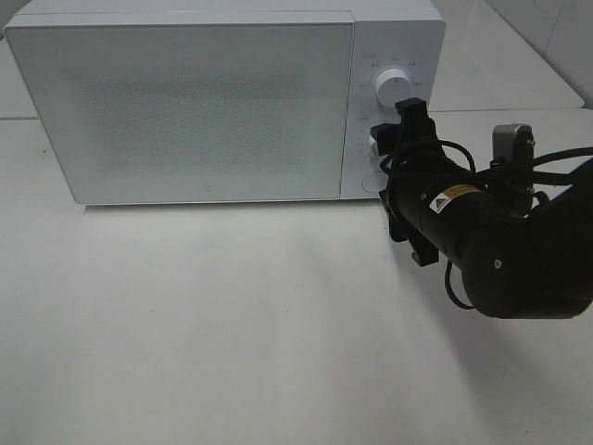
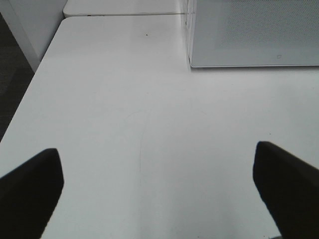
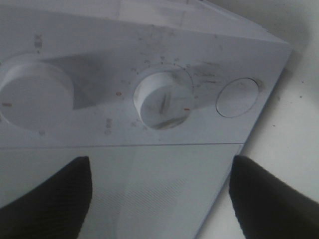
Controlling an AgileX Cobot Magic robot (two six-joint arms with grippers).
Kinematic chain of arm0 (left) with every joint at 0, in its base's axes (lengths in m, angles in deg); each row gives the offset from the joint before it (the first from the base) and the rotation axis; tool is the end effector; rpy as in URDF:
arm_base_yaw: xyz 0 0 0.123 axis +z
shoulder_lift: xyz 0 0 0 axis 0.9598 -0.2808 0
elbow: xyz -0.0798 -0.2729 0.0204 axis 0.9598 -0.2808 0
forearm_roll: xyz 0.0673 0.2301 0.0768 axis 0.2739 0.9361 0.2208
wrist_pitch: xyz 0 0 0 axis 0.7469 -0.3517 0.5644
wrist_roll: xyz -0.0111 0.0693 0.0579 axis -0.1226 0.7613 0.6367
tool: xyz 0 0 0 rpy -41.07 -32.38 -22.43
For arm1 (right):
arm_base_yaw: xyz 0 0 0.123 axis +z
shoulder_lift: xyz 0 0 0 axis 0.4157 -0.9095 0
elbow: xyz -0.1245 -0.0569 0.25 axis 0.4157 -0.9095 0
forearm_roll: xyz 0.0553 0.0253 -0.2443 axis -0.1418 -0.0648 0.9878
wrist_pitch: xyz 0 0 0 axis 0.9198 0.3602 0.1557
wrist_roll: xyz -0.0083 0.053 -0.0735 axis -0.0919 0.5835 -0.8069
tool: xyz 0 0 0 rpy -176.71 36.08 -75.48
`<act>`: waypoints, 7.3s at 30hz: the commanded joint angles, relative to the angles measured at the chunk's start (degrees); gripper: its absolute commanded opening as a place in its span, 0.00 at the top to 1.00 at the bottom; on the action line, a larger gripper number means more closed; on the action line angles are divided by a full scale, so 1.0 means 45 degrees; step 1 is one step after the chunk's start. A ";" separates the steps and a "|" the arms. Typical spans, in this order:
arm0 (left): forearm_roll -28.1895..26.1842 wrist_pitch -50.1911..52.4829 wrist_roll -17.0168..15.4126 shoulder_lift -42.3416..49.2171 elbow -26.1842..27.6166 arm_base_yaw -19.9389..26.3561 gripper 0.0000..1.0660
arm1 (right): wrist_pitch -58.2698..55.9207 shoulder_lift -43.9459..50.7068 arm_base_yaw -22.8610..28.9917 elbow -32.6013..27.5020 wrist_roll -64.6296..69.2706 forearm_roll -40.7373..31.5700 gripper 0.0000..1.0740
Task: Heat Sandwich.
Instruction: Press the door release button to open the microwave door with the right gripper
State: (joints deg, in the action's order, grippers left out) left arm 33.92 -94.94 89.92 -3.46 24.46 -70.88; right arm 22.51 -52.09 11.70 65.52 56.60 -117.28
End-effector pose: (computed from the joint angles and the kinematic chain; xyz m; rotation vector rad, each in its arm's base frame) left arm -0.0046 -0.0022 0.2779 0.0039 2.0286 0.0338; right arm 0.2719 0.1514 0.1406 1.0910 1.6039 1.0841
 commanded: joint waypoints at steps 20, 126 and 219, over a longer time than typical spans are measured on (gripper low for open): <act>-0.0115 0.0140 -0.0076 0.0331 -0.0051 0.0013 0.08 | -1.0504 0.3998 -0.0076 -0.0204 -1.2643 0.1324 0.30; -0.0076 0.0140 -0.0076 0.0280 -0.0051 0.0013 0.08 | -2.5770 2.3848 -0.6710 -0.0789 -1.4260 0.7321 0.30; -0.0076 0.0140 -0.0076 0.0280 -0.0051 0.0013 0.08 | 0.1197 0.2152 -0.1642 -0.2788 -1.7940 0.0153 0.30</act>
State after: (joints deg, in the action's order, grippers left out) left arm 33.92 -94.94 89.92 -3.46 24.46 -70.88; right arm 26.23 -41.66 2.76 52.22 -23.33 -114.53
